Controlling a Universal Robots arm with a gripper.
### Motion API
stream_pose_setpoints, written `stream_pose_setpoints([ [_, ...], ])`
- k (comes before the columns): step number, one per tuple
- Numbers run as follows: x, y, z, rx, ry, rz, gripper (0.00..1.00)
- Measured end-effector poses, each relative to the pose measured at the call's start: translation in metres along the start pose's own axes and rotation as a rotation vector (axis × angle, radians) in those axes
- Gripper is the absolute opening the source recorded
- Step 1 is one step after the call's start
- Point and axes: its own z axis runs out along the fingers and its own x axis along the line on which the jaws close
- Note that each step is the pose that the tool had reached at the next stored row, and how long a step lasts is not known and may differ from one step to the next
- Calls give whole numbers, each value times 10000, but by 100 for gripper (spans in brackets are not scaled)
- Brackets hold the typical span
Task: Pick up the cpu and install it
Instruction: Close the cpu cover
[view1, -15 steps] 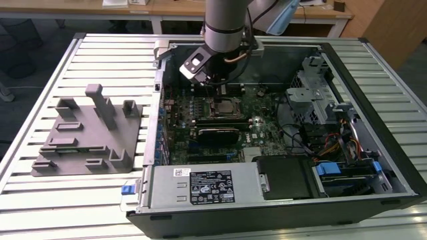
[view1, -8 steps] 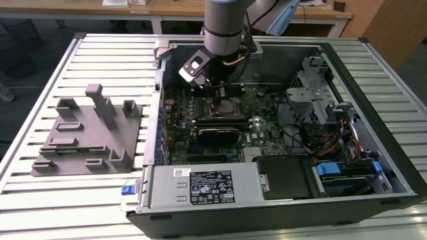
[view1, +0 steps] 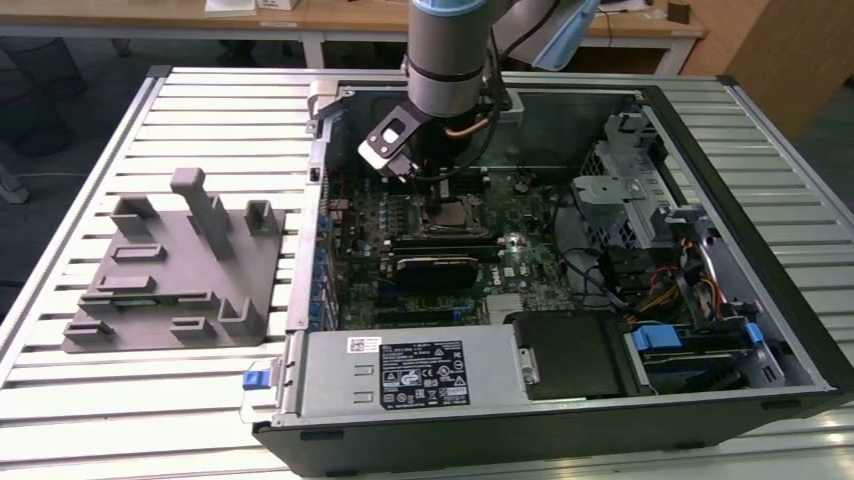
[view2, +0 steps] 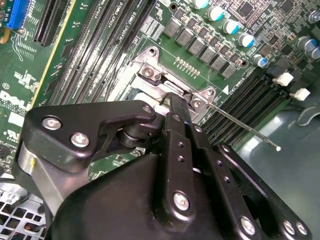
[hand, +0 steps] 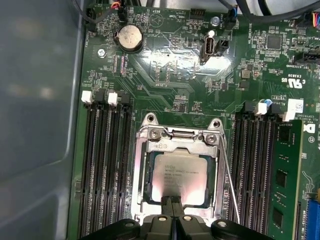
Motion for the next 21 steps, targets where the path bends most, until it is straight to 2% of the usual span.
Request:
stream_pose_setpoints([
  [21, -7, 110, 20, 37, 3, 1, 11],
])
